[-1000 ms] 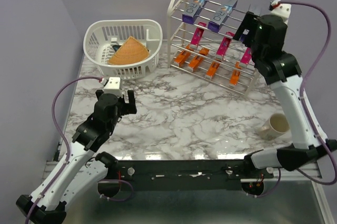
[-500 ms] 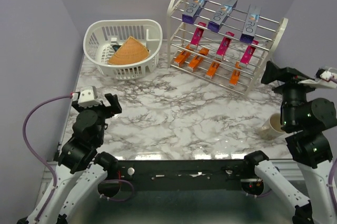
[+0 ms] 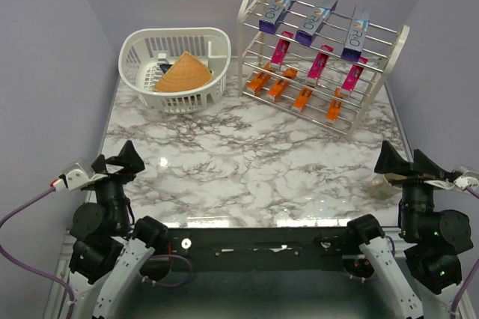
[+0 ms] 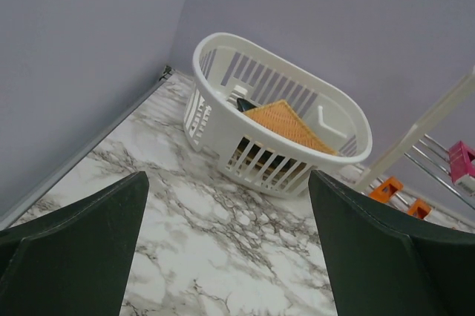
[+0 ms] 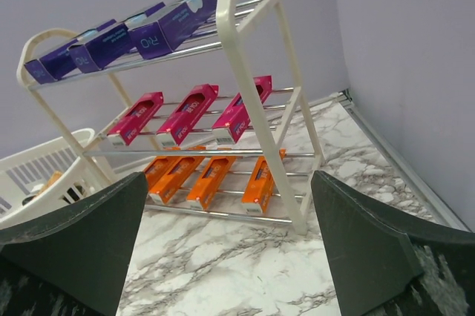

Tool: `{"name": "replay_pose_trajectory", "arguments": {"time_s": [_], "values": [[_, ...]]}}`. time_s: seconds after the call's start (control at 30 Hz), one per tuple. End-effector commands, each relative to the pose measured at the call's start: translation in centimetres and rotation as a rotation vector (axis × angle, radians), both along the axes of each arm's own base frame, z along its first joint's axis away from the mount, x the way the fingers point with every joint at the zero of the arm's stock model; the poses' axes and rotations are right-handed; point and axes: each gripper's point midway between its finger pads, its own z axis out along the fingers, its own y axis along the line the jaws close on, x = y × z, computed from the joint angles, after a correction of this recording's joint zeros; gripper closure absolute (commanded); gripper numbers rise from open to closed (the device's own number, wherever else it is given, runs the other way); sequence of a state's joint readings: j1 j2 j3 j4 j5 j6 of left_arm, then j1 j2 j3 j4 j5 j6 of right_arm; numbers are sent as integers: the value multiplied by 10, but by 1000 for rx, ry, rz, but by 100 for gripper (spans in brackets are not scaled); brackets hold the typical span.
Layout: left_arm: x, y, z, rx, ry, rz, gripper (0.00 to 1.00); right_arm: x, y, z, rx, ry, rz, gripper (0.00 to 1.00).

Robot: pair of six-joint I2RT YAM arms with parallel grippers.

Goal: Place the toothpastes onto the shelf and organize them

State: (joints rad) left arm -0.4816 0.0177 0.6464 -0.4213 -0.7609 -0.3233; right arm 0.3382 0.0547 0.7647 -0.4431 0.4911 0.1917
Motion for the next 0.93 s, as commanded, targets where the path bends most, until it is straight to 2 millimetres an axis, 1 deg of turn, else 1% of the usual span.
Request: {"name": "replay_pose_trajectory", "arguments": {"time_s": [0.0,0.13,0.2,0.23,0.3,0.37,0.53,0.9], "values": [[-17,21,8,-62,-98,84,1,-16,-5,-18,-31,-23,3,0],[-19,28,7,-69,-105,129,1,-19,-4,-24,-23,-82,8,0],[-19,29,7,-71,-105,136,1,-22,-6,-20,-24,-129,5,0],[-18,30,7,-70,-104,144,1,-27,-8,-18,-19,-154,2,0],[-17,30,6,-67,-100,150,1,-31,-11,-17,-12,-171,-9,0],[-17,29,8,-65,-106,152,1,-32,-14,-18,-7,-170,-27,0],[-16,30,9,-64,-116,165,1,-30,-9,-17,-19,-179,-2,0],[-18,33,15,-86,-150,193,1,-30,-9,-17,-20,-180,-2,0]]}}
